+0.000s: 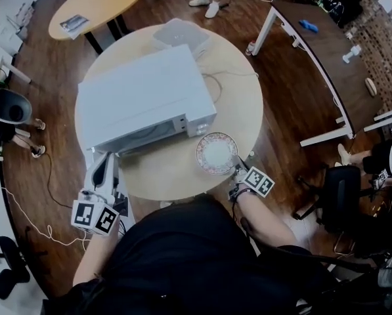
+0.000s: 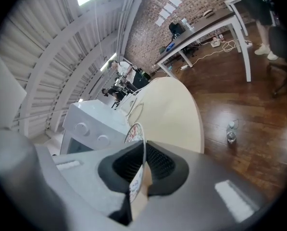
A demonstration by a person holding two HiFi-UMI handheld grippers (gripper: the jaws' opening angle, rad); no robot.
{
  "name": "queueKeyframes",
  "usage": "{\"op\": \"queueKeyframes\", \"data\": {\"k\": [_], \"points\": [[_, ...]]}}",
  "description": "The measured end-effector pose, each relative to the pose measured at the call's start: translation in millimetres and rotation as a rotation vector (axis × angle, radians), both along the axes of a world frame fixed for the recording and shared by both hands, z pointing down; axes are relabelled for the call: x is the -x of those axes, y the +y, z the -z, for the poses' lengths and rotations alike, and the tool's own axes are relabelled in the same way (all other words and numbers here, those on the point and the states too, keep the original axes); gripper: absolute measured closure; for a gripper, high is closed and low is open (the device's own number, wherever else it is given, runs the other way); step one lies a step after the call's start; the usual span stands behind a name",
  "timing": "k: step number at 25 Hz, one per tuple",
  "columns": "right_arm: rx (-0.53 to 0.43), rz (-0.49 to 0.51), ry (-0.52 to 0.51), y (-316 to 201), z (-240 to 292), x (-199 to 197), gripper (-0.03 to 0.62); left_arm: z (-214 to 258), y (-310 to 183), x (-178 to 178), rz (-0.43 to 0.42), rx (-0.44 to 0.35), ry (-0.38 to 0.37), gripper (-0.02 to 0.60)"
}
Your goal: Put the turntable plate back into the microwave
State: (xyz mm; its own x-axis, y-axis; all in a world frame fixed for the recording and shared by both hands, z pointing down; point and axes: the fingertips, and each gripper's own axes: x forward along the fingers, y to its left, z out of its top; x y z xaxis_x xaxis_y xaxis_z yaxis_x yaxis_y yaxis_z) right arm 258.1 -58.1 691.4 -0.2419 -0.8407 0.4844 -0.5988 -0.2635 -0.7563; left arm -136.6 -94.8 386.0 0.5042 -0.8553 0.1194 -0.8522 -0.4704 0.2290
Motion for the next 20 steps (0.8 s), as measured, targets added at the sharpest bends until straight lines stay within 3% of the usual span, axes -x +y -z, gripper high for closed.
{"op": "queueKeyframes", "data": {"k": [20], "points": [[-0.045,-0.161,-0.094,15,42,-28,0.574,1,4,5,-0.026,-0.047,0.036,0.577]]}}
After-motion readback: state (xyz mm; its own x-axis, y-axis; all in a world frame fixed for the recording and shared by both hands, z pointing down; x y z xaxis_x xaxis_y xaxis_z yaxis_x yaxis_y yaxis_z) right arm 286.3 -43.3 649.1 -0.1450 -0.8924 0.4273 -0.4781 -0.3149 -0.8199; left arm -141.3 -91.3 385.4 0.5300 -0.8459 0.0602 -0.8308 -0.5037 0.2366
